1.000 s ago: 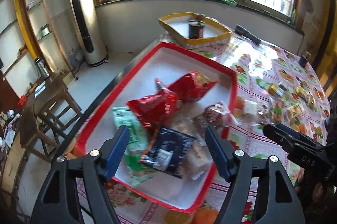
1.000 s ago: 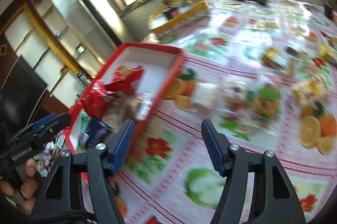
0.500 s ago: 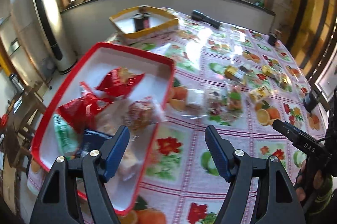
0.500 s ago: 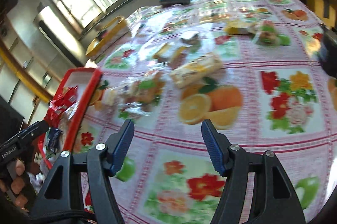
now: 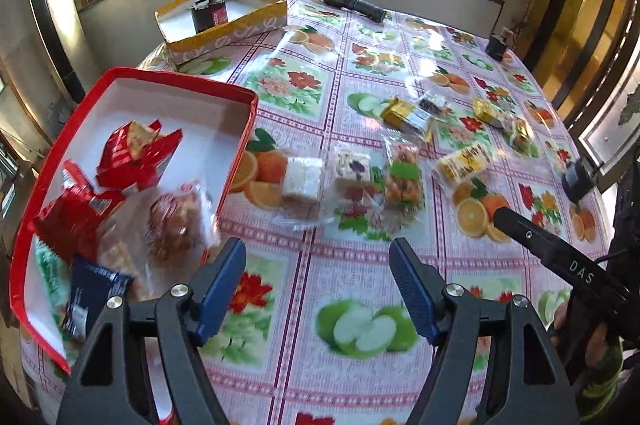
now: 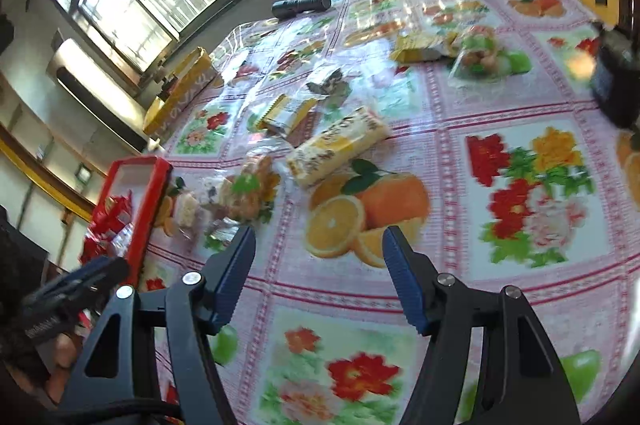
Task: Organize snacks
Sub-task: 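Move both tools to the table and grasp the white rice cake while right tool grasps the yellow-printed bar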
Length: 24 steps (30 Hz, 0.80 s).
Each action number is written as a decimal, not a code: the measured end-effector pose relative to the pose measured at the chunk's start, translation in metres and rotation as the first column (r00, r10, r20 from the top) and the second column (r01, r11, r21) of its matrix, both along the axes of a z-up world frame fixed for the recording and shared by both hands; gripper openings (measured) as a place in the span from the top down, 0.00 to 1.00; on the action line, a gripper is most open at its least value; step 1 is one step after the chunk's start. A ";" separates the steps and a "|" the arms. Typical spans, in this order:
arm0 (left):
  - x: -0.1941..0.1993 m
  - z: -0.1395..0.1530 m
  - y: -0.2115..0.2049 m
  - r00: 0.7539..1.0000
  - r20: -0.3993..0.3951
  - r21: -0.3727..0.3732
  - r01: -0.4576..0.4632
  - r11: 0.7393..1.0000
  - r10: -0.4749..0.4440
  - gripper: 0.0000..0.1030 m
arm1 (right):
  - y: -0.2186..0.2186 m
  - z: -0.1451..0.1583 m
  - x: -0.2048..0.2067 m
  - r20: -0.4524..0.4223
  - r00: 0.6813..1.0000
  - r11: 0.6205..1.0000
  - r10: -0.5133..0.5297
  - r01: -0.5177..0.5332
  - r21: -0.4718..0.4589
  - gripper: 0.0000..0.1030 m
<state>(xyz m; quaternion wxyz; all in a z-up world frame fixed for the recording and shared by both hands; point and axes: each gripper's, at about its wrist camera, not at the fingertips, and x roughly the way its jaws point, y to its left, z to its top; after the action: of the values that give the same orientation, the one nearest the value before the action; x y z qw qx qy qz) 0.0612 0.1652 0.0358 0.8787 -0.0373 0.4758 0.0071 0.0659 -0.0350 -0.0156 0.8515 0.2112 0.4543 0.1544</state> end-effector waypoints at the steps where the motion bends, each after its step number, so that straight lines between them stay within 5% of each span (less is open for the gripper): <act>1: 0.006 -0.002 0.000 1.000 -0.005 0.004 -0.005 1.000 0.005 0.28 | 0.002 -0.001 0.005 -0.011 1.000 1.000 -0.013 0.013 0.003 0.35; 11: 0.062 -0.031 0.000 0.997 -0.065 0.058 -0.033 0.998 0.037 0.28 | 0.018 -0.009 0.062 -0.069 0.973 0.970 -0.218 0.208 -0.127 0.35; 17: 0.075 -0.053 0.000 0.993 -0.110 0.078 -0.026 0.997 0.035 0.28 | 0.043 -0.011 0.085 -0.001 0.990 0.928 -0.138 0.129 -0.350 0.36; 19: 0.075 -0.055 -0.003 0.994 -0.106 0.083 -0.017 0.996 0.025 0.29 | 0.050 -0.012 0.084 0.025 0.996 0.898 -0.082 0.084 -0.431 0.47; 22: 0.074 -0.055 -0.006 0.994 -0.106 0.060 0.010 0.998 -0.004 0.46 | 0.047 -0.013 0.076 0.039 0.999 0.878 0.010 0.010 -0.479 0.66; 24: 0.074 -0.055 -0.008 0.994 -0.112 0.050 0.024 0.998 -0.018 0.68 | 0.040 -0.013 0.068 0.041 0.997 0.877 0.065 -0.037 -0.478 0.67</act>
<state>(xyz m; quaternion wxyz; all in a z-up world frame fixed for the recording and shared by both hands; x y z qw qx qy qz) 0.1354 0.1572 -0.0189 0.8516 -0.0095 0.5240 0.0121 0.1343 0.0045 -0.0282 0.8854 -0.0214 0.4596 0.0661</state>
